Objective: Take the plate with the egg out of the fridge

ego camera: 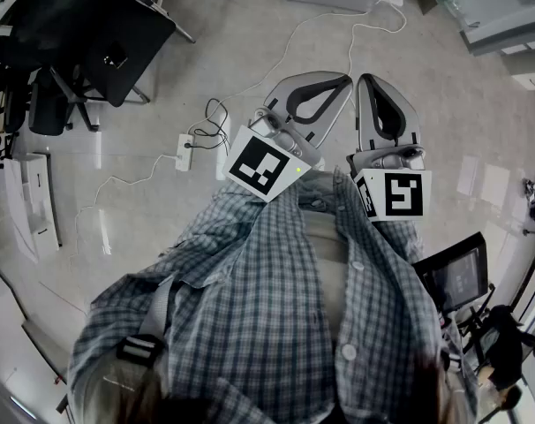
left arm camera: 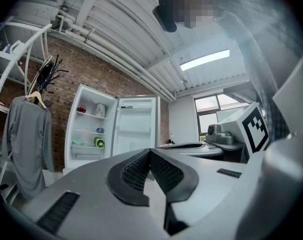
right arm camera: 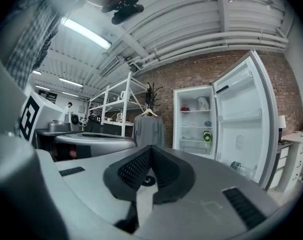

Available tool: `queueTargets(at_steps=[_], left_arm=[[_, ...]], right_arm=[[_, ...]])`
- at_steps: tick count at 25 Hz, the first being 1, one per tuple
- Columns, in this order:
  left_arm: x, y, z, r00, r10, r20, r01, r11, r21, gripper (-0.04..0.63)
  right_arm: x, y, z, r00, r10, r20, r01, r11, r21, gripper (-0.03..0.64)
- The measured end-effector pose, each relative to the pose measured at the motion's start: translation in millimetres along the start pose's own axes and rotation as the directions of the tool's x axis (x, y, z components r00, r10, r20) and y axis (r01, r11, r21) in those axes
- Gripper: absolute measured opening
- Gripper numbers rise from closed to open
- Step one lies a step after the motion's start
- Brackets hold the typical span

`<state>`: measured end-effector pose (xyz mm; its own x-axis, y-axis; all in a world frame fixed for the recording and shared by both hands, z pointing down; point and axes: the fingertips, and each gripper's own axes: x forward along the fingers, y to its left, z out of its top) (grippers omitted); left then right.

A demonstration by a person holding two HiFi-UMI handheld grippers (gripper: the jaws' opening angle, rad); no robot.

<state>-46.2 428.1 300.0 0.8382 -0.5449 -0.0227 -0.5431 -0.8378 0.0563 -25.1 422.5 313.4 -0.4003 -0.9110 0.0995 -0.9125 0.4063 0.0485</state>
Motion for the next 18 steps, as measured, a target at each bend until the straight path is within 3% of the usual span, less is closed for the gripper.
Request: queueTargets(at_steps=[18], left_arm=[[0.9, 2.3, -6.7, 1.000, 0.012, -0.015, -0.012, 0.999, -0.035, 0.006]], right_arm=[[-1.8, -5.9, -1.0, 1.000, -0.017, 0.001, 0.017, 1.000, 0.023, 0.006]])
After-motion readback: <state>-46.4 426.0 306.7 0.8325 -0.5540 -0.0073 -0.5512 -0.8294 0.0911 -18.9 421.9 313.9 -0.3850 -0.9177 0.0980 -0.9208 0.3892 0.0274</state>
